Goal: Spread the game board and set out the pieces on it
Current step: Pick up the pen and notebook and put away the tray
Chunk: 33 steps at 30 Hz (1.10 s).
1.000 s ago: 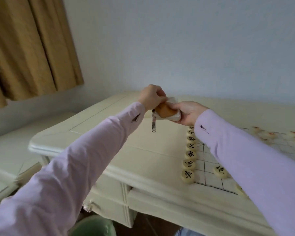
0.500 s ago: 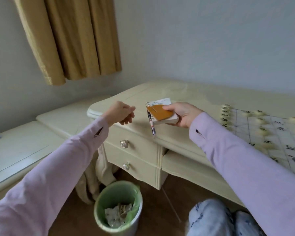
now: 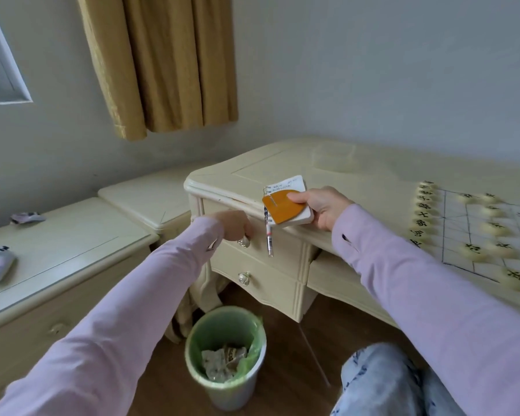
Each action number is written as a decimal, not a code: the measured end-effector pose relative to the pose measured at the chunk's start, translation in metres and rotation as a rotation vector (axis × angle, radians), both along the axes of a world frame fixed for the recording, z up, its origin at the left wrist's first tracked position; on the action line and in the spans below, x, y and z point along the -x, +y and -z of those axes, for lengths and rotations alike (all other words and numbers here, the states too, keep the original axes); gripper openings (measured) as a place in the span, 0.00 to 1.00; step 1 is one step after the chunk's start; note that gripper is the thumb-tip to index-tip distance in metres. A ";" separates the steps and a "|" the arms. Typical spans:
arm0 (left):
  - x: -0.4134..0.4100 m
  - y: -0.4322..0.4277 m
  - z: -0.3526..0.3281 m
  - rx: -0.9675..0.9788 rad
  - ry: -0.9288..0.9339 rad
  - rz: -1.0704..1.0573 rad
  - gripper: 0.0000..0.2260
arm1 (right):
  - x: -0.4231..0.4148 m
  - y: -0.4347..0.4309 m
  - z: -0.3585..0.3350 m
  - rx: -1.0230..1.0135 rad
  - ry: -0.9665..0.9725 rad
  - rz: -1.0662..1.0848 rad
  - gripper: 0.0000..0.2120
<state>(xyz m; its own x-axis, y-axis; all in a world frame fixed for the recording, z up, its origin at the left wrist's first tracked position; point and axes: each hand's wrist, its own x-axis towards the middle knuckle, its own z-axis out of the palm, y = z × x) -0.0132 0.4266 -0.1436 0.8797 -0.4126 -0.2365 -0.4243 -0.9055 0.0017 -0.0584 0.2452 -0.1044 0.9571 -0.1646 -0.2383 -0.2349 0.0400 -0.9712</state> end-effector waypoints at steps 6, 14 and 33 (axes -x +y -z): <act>0.006 -0.005 -0.011 -0.115 0.047 -0.096 0.14 | 0.005 0.003 0.000 -0.010 -0.005 -0.009 0.16; 0.029 0.040 -0.072 0.100 0.429 -0.308 0.09 | 0.014 0.022 -0.011 0.012 -0.045 -0.041 0.18; 0.009 0.058 -0.024 1.376 0.204 -0.733 0.07 | 0.000 0.058 -0.006 0.455 -0.116 -0.308 0.17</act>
<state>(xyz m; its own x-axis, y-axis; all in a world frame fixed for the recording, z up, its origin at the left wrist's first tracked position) -0.0224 0.4849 -0.1197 0.9786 0.0829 -0.1883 0.1997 -0.1615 0.9665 -0.0586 0.3031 -0.0984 0.9930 0.0654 -0.0987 -0.0598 -0.4425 -0.8948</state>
